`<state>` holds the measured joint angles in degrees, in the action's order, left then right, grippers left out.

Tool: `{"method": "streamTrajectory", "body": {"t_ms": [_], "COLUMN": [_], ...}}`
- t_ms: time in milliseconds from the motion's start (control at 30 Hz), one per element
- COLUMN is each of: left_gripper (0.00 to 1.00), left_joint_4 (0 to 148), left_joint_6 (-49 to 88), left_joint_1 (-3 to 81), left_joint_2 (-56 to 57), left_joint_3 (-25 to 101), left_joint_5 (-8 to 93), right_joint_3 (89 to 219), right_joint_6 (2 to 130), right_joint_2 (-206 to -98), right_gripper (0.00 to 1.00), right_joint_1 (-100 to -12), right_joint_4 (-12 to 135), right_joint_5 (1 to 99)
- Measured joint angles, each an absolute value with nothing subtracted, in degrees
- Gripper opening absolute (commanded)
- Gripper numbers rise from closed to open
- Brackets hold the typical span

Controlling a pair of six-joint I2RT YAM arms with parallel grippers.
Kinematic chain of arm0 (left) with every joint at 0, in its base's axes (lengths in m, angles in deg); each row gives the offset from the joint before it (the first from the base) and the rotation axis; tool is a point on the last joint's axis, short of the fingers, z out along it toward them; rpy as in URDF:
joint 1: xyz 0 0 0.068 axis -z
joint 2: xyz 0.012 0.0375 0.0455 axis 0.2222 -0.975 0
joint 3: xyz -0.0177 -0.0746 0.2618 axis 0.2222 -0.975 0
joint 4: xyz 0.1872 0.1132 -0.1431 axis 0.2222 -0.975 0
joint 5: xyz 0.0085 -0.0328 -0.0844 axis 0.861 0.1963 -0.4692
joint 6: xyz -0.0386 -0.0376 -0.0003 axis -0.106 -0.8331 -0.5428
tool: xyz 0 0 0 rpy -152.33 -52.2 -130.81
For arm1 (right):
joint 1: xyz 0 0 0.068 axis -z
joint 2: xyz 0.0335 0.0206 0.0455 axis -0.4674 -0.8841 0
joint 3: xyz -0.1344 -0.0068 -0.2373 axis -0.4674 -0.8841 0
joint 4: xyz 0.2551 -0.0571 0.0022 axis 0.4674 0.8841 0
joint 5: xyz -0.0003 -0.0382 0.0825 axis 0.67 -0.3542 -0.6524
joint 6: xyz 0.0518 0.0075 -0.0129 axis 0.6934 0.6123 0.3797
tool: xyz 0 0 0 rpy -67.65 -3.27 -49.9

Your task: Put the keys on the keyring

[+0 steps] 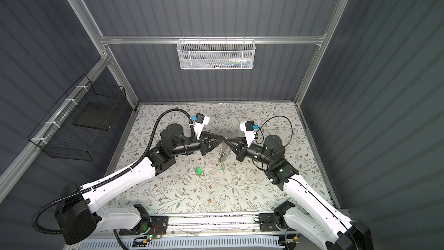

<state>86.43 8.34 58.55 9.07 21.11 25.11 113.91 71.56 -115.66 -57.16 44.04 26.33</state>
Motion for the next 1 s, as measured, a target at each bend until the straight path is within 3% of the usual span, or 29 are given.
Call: {"method": "streamTrajectory", "body": {"t_ms": [367,467,767,1000], "left_gripper": [0.16,0.10,0.12,0.00], "left_joint_4": [86.67,86.97,87.47,89.05], "left_joint_6": [8.34,8.39,8.30,8.06], "left_joint_1": [58.55,58.55,58.55,58.49], "left_joint_2": [8.76,8.76,8.39,8.21], "left_joint_3": [21.09,20.82,20.56,20.41], "left_joint_5": [24.47,24.54,24.23,23.51], "right_joint_3": [113.65,113.63,113.61,113.61], "right_joint_6": [71.61,71.67,71.78,72.44], "right_joint_2": [-115.49,-115.40,-115.31,-115.27], "right_gripper": [0.03,0.03,0.02,0.02], "right_joint_1": [-57.23,-57.23,-57.27,-57.05], "right_joint_4": [43.67,43.65,43.65,42.56], "right_joint_5": [26.92,26.85,26.94,27.20]}}
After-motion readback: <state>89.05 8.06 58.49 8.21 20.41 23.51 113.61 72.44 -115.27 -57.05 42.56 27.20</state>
